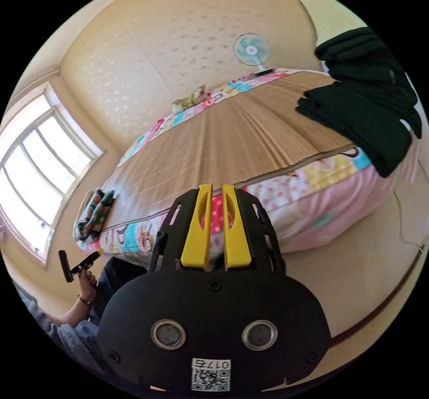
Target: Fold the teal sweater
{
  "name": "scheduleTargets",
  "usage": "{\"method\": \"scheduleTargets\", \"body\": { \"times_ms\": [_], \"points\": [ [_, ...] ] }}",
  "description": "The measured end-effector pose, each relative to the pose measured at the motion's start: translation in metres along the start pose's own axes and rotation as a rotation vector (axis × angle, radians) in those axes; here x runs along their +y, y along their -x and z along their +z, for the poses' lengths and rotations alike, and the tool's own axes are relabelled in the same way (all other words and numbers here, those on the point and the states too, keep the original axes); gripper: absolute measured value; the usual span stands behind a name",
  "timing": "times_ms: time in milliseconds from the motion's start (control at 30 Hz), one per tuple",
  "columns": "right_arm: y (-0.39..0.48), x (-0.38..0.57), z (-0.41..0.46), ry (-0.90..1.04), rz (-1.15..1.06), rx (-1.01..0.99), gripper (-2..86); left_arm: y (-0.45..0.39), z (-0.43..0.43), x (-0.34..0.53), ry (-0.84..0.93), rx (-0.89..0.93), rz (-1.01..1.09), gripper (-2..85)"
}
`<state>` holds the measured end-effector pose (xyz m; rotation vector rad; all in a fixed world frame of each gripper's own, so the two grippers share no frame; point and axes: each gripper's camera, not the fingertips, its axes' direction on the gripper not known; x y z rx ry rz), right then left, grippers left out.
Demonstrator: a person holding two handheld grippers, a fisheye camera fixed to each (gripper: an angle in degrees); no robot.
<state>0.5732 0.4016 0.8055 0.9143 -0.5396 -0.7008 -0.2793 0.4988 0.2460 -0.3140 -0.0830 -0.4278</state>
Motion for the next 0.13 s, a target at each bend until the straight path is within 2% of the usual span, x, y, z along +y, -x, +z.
{"method": "scheduleTargets", "body": {
  "times_ms": [133],
  "points": [
    [-0.098, -0.045, -0.043, -0.028, 0.151, 0.215, 9.1, 0.005, -0.001, 0.001, 0.006, 0.010, -0.018, 12.5]
  ]
}}
